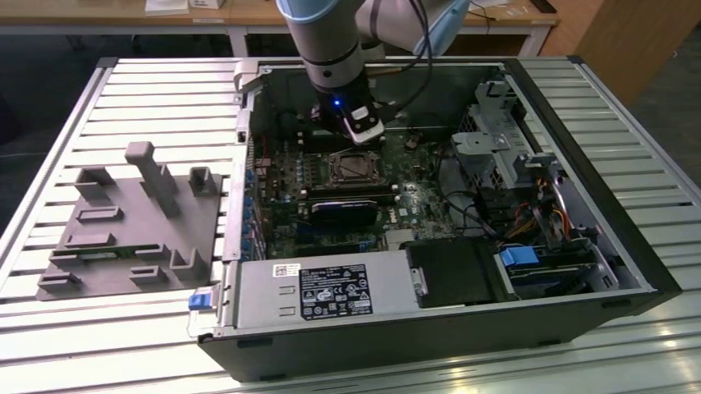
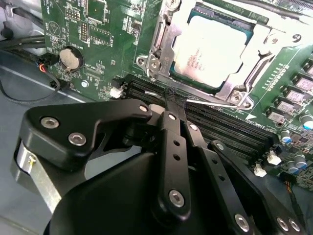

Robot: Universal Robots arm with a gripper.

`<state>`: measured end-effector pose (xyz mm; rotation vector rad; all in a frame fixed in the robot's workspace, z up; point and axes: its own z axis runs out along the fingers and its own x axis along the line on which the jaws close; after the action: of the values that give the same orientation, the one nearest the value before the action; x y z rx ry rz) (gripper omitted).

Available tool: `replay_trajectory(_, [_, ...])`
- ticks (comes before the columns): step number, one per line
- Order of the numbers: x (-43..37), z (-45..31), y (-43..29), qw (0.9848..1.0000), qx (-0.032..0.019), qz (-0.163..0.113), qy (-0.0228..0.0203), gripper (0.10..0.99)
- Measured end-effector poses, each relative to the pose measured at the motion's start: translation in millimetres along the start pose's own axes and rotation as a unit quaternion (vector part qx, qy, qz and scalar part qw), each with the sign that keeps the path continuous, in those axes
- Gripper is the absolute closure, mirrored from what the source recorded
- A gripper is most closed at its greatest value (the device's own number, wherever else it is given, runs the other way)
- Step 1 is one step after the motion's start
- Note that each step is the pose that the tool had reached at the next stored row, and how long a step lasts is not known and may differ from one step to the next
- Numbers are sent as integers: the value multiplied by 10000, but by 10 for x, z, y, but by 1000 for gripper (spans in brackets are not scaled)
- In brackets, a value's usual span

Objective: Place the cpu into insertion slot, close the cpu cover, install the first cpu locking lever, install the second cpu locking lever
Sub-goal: 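Install the first cpu locking lever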

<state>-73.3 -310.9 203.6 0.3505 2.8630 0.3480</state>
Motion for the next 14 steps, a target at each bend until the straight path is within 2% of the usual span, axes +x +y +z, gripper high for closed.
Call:
replay_trajectory(5, [14, 1, 1, 10000, -28, 7, 6, 980])
replay_trajectory(14, [23, 43, -10, 10000, -30, 8, 6, 980])
